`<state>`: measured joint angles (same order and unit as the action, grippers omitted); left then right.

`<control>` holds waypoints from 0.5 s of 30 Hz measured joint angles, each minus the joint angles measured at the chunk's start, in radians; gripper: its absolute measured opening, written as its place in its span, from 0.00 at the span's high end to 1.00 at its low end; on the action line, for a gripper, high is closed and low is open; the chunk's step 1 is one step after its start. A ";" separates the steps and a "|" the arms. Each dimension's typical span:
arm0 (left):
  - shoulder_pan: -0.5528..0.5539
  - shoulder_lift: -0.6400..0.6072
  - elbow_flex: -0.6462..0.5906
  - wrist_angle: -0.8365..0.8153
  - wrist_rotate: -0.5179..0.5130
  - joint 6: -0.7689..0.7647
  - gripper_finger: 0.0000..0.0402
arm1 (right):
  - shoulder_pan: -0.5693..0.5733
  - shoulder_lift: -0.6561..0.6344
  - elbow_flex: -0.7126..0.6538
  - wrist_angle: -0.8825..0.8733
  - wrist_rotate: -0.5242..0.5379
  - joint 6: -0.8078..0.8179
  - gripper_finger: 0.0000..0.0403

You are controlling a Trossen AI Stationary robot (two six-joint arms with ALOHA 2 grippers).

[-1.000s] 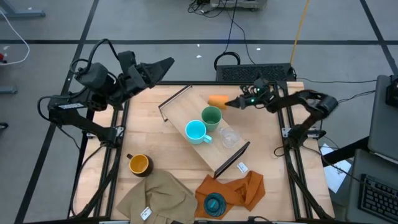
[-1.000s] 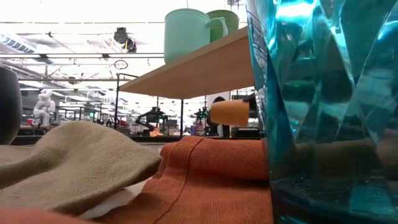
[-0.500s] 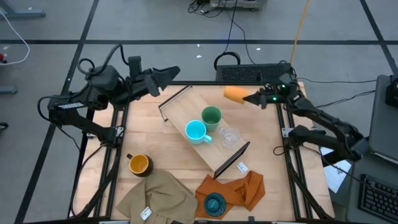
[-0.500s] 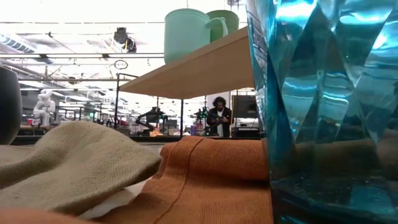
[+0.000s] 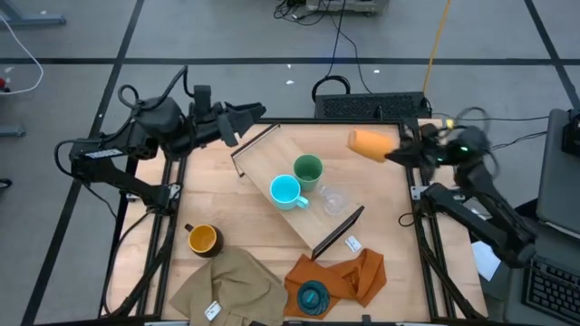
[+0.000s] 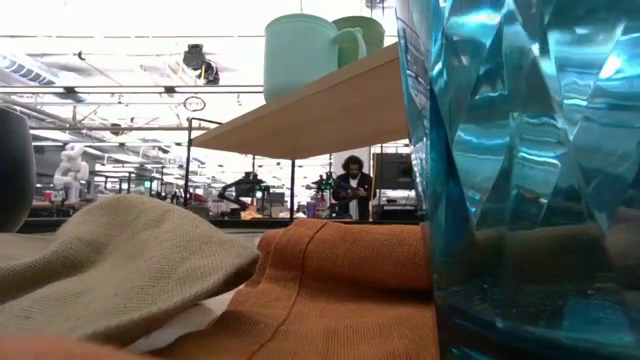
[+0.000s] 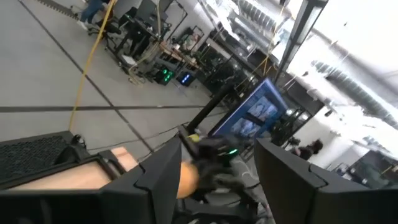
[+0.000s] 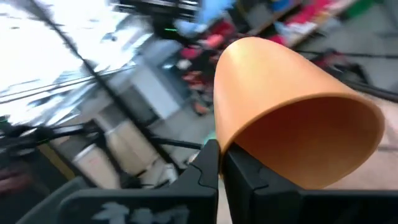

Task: Stack small to large cups/mugs on shelf
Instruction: Put the yellow cup on the shelf

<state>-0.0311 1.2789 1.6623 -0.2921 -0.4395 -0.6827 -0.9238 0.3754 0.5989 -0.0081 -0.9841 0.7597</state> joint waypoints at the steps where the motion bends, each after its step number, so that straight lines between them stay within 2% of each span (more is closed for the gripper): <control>1: 0.000 0.000 0.000 -0.015 0.002 0.000 0.50 | 0.004 -0.017 0.027 -0.008 -0.019 0.012 1.00; 4: -0.003 0.000 0.000 -0.066 0.034 -0.009 0.50 | 0.013 -0.043 0.118 -0.071 -0.079 0.029 1.00; 12: -0.004 0.008 0.000 -0.184 0.272 -0.194 0.50 | 0.016 -0.017 0.369 -0.446 -0.278 0.029 1.00; 15: -0.022 0.017 0.000 -0.198 0.351 -0.261 0.50 | 0.035 -0.006 0.434 -0.549 -0.278 0.006 1.00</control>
<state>-0.0530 1.2963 1.6619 -0.4905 -0.0885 -0.9432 -0.8885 0.3696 1.0325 -0.5568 -1.2619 0.7653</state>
